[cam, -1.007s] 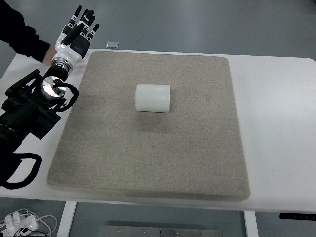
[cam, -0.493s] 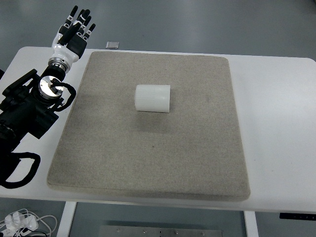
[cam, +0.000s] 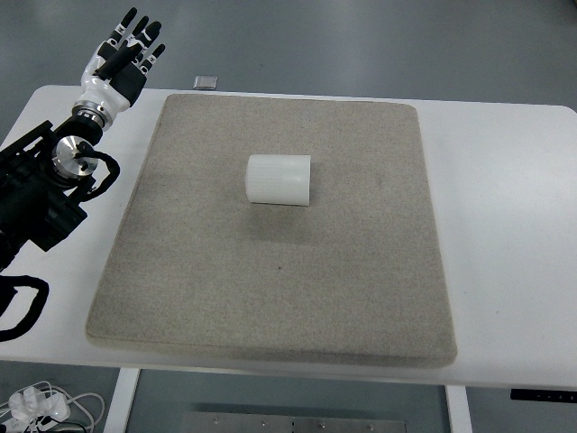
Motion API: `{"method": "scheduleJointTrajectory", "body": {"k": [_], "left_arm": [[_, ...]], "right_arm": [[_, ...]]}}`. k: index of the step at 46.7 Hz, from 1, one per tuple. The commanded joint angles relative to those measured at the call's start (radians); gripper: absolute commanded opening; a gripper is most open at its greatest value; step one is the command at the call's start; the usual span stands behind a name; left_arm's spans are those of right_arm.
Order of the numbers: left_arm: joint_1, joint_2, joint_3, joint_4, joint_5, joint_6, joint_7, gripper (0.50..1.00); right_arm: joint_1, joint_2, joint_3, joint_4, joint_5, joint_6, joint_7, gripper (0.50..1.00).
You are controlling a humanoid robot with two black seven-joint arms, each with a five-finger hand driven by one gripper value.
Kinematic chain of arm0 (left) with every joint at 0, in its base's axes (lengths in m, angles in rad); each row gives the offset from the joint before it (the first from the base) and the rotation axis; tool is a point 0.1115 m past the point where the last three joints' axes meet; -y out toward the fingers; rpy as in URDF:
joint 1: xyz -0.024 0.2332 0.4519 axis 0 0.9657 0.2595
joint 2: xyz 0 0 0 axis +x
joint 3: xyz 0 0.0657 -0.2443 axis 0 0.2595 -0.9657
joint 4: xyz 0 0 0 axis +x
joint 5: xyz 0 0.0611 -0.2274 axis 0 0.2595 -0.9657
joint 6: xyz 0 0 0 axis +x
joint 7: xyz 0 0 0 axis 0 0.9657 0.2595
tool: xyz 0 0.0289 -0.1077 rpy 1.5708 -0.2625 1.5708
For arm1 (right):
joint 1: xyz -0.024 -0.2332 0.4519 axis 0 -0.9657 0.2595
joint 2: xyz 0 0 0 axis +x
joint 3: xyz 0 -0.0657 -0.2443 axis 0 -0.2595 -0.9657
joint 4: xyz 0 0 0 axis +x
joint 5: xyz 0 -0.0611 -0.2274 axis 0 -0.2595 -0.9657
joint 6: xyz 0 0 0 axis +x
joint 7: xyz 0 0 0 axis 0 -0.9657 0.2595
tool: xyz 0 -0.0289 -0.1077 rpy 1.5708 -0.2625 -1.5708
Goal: Flip white cup upright
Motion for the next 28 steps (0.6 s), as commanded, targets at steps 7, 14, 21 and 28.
{"method": "scheduleJointTrajectory", "body": {"k": [7,14,21,28], "left_arm": [[-0.056,0.002,0.095,-0.003,0.063,-0.002,0.0,0.999],[-0.084,-0.001,0.156,-0.033,0.181,-0.002,0.0,0.999],[-0.115,0.016,0.159,-0.106,0.309,0.0,0.0,0.999],[-0.145,0.028,0.216,-0.144,0.509,0.0,0.003,0.999]], "right_arm": [[0.0,0.0,0.0,0.0,-0.001,0.0,0.001,0.952],[0.0,0.0,0.0,0.0,0.001,0.0,0.0,0.952],[0.0,0.0,0.0,0.0,-0.001,0.0,0.0,0.952],[0.0,0.0,0.0,0.0,-0.001,0.0,0.0,0.952]]}}
